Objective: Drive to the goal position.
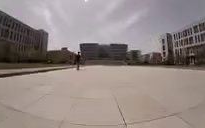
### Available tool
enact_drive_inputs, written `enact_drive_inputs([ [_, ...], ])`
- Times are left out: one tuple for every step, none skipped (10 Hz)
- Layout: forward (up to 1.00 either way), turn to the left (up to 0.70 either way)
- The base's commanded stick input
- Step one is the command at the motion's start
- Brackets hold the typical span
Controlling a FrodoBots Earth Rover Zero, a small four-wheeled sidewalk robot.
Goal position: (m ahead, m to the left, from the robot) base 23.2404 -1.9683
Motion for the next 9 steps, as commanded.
enact_drive_inputs([
  [1.0,0.0],
  [1.0,0.0],
  [1.0,0.0],
  [1.0,0.0],
  [1.0,0.0],
  [1.0,0.0],
  [1.0,0.0],
  [1.0,0.0],
  [1.0,0.0],
])
